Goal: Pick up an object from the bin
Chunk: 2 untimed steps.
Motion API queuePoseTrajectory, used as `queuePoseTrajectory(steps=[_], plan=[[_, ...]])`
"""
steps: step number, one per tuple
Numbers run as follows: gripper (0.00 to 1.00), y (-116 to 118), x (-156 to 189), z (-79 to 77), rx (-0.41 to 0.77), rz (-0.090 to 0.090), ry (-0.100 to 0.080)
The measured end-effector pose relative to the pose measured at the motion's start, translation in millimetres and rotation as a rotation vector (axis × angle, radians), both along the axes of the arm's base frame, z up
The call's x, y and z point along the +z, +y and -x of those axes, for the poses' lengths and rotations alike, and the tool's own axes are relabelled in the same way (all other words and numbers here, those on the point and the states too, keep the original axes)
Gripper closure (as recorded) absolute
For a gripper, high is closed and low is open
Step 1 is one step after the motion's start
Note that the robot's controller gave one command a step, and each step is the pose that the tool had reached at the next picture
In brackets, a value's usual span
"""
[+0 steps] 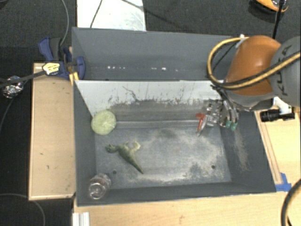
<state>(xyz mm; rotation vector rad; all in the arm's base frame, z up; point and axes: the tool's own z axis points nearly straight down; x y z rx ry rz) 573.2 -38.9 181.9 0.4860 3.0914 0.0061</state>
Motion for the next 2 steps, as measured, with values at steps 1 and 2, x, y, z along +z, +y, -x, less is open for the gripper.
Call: queuePoseTrajectory(steps=[1,2], plan=[[1.0,-6.0,43.5,-0.4,-0.001,-0.001,0.006],[1.0,-7.8,83.8,2.2,-0.065,0.0,-0.004]])
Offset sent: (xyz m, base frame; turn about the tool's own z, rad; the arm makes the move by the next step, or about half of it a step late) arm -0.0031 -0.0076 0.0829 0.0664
